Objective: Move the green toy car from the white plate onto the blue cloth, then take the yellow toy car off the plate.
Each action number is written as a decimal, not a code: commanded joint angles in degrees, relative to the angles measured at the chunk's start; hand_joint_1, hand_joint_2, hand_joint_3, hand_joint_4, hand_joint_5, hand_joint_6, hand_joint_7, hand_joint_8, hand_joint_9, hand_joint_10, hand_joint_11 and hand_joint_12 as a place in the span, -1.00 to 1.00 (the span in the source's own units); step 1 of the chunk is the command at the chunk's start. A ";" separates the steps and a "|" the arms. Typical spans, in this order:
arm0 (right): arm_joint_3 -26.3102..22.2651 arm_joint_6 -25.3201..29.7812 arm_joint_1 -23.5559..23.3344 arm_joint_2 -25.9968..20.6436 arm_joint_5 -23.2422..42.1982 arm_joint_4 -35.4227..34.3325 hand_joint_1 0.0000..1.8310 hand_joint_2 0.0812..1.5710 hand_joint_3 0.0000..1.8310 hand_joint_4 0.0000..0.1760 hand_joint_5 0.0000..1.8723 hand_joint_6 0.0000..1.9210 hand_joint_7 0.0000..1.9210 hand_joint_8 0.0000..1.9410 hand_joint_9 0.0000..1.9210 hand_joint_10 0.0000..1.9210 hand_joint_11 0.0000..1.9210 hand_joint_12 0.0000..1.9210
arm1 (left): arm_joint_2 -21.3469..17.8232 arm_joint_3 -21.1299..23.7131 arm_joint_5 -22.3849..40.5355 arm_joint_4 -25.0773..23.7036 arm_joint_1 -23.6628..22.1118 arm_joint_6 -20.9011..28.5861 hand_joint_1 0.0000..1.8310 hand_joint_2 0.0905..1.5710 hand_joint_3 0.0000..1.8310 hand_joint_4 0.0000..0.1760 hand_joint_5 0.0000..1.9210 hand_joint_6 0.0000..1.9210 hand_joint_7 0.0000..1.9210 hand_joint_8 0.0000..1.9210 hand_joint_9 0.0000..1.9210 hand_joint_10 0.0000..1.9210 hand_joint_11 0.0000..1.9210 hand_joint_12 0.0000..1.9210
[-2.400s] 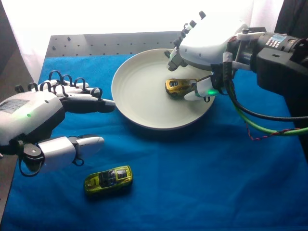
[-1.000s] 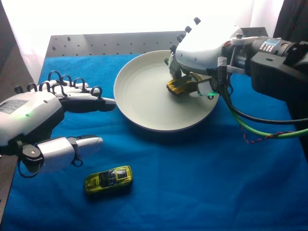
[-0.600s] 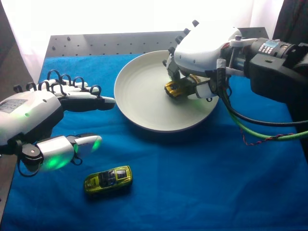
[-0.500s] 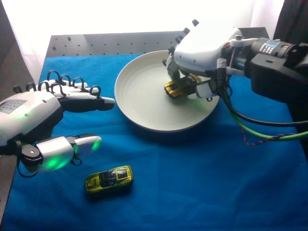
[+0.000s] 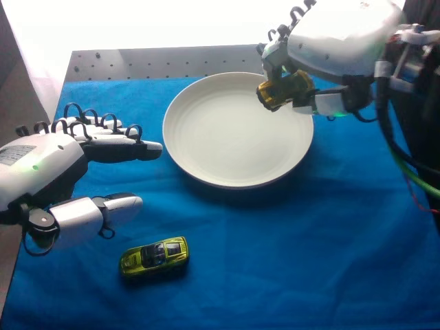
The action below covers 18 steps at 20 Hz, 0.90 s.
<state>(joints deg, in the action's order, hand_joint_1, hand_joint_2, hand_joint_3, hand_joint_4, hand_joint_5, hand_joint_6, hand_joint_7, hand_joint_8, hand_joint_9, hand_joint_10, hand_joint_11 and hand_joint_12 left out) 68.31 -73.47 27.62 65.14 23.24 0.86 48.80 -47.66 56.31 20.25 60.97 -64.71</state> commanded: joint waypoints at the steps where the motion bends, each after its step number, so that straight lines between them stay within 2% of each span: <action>1: -0.93 -0.26 -1.00 -0.86 8.82 0.71 0.26 0.45 -1.00 -1.00 -0.05 0.20 0.21 0.96 0.39 1.00 0.47 1.00 | 0.14 0.24 7.45 -0.38 -0.03 0.40 -0.34 0.61 -1.00 0.74 -0.42 -0.99 -0.65 -1.00 -0.77 -1.00 -1.00 -0.57; 3: -3.47 -0.26 -0.98 -3.24 10.77 1.82 0.27 0.43 -1.00 -1.00 -0.01 0.14 0.35 1.00 0.52 1.00 0.60 1.00 | 0.05 0.37 7.96 -0.09 0.52 0.56 -0.36 0.61 -1.00 0.70 -0.42 -1.00 -0.65 -1.00 -0.77 -1.00 -1.00 -0.57; 5: -6.59 -0.26 0.00 -5.71 13.09 3.39 0.26 0.45 -1.00 -1.00 -0.04 0.19 0.18 0.83 0.29 1.00 0.39 1.00 | -0.08 0.50 8.53 0.16 1.09 0.85 -0.34 0.60 -1.00 0.70 -0.40 -0.99 -0.62 -0.99 -0.75 -0.99 -1.00 -0.51; 6: -8.07 -0.26 0.80 -6.89 14.29 4.01 0.26 0.45 -1.00 -1.00 -0.05 0.20 0.19 0.89 0.31 1.00 0.41 1.00 | -0.11 0.54 8.81 0.29 1.34 0.95 -0.35 0.60 -1.00 0.73 -0.39 -0.99 -0.62 -1.00 -0.75 -0.99 -1.00 -0.49; 7: -8.98 -0.26 1.41 -7.61 15.18 4.34 0.26 0.44 -1.00 -1.00 -0.04 0.20 0.24 0.85 0.37 1.00 0.46 1.00 | -0.11 0.58 8.93 0.37 1.45 0.98 -0.34 0.59 -1.00 0.69 -0.39 -0.99 -0.62 -0.99 -0.74 -0.99 -1.00 -0.49; 8: -10.27 -0.26 2.34 -8.61 16.21 4.75 0.26 0.44 -1.00 -1.00 -0.03 0.19 0.19 0.79 0.25 1.00 0.29 1.00 | -0.11 0.60 8.98 0.48 1.59 0.99 -0.35 0.59 -1.00 0.73 -0.39 -0.99 -0.61 -0.99 -0.74 -0.99 -1.00 -0.49; 9: -11.71 -0.26 3.40 -9.70 17.24 5.41 0.33 0.49 -0.99 -1.00 -0.09 0.04 -0.06 0.64 0.12 0.95 0.12 1.00 | -0.11 0.62 9.08 0.57 1.69 0.99 -0.35 0.59 -1.00 0.69 -0.39 -0.99 -0.61 -0.99 -0.74 -0.99 -1.00 -0.49; 10: -12.64 -0.26 4.13 -10.41 17.78 5.79 0.37 0.44 -1.00 -1.00 -0.05 0.00 0.02 0.37 0.09 0.73 0.04 0.97 | -0.13 0.65 9.17 0.64 1.76 0.99 -0.35 0.59 -1.00 0.71 -0.39 -0.99 -0.62 -1.00 -0.74 -1.00 -1.00 -0.49; 11: -13.61 -0.26 4.90 -11.13 18.27 6.14 0.37 0.41 -1.00 -1.00 -0.06 0.11 0.12 0.09 0.11 0.48 0.00 0.82 | -0.18 0.68 9.29 0.71 1.85 0.99 -0.33 0.59 -1.00 0.72 -0.38 -0.99 -0.61 -1.00 -0.75 -1.00 -1.00 -0.50; 13: -15.99 -0.18 6.51 -12.89 18.78 7.26 0.39 0.40 -1.00 -1.00 -0.04 0.06 0.15 0.04 0.12 0.39 0.01 0.78 | -0.28 0.80 9.57 0.93 2.19 0.99 -0.34 0.60 -1.00 0.58 -0.39 -1.00 -0.62 -1.00 -0.75 -1.00 -1.00 -0.51; 15: -17.33 2.09 8.14 -14.11 18.96 8.76 0.38 0.41 -1.00 -1.00 -0.05 -0.02 0.07 0.23 0.07 0.51 -0.02 0.88 | -0.34 0.92 9.88 1.13 2.54 1.00 -0.38 0.61 -1.00 0.72 -0.40 -1.00 -0.62 -1.00 -0.75 -1.00 -1.00 -0.52; 16: -17.43 6.37 9.27 -14.54 19.02 10.45 0.40 0.37 -1.00 -1.00 0.04 -0.13 0.13 0.13 0.12 0.45 0.04 0.81 | -0.35 0.96 10.01 1.26 2.74 1.01 -0.36 0.61 -1.00 0.69 -0.40 -1.00 -0.63 -1.00 -0.76 -1.00 -1.00 -0.57; 17: -17.67 6.45 10.13 -14.71 19.02 10.56 0.40 0.35 -1.00 -1.00 0.08 -0.15 0.18 0.02 0.16 0.39 0.08 0.77 | -0.35 0.96 10.03 1.30 2.81 1.01 -0.35 0.61 -1.00 0.60 -0.40 -1.00 -0.64 -1.00 -0.76 -1.00 -1.00 -0.55; 18: -18.48 6.44 11.63 -14.94 19.03 10.73 0.40 0.35 -1.00 -1.00 0.08 -0.13 0.19 -0.02 0.17 0.36 0.09 0.73 | -0.35 0.97 10.03 1.36 2.85 1.01 -0.35 0.61 -1.00 0.43 -0.40 -1.00 -0.63 -1.00 -0.75 -1.00 -1.00 -0.48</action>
<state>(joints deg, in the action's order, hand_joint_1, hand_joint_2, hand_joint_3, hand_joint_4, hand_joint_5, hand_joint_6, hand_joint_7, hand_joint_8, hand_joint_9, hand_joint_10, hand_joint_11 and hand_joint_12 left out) 49.84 -66.89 40.56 50.19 35.73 11.81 48.75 -46.83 59.42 22.55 63.92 -64.01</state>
